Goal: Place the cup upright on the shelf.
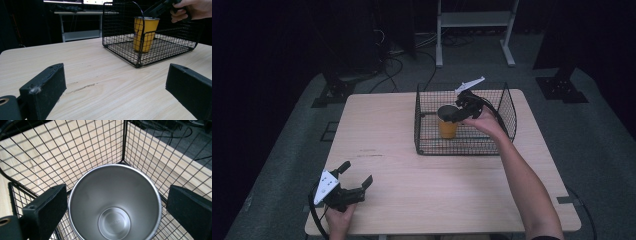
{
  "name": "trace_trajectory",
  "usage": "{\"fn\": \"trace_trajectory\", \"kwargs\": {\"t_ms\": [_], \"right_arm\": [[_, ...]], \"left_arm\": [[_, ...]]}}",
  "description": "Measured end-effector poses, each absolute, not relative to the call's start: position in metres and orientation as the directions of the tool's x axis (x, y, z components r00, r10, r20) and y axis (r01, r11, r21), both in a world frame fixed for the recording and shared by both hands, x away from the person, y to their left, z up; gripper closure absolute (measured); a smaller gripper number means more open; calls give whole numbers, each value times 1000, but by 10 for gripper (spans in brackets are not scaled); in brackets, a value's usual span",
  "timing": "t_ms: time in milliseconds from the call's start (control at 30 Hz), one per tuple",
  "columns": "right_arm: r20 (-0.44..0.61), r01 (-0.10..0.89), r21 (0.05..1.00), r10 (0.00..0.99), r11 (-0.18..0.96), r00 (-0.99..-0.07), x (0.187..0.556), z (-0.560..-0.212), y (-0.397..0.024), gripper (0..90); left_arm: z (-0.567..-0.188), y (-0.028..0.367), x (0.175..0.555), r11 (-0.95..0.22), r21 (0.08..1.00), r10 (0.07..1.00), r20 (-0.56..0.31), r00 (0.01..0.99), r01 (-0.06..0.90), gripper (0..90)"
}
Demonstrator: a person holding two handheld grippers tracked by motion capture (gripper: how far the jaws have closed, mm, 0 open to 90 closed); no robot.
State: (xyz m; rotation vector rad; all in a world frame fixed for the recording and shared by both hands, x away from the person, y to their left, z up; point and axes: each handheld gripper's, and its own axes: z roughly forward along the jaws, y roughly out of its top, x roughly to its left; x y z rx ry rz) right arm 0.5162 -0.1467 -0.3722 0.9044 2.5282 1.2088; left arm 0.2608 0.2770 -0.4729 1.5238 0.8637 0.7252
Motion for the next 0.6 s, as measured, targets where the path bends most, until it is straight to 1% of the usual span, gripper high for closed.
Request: {"fn": "trace_trajectory", "kwargs": {"t_ms": [267,600], "right_arm": [[104,445,780,610,440,-785,513,-363,-154,31],[115,444,788,607,426,-786,506,-352,-163,43]], "left_arm": [[-473,277,261,-44,992,847,-27,532,121,22],[-473,277,261,-48,991,846,-25,533,123,22]]}}
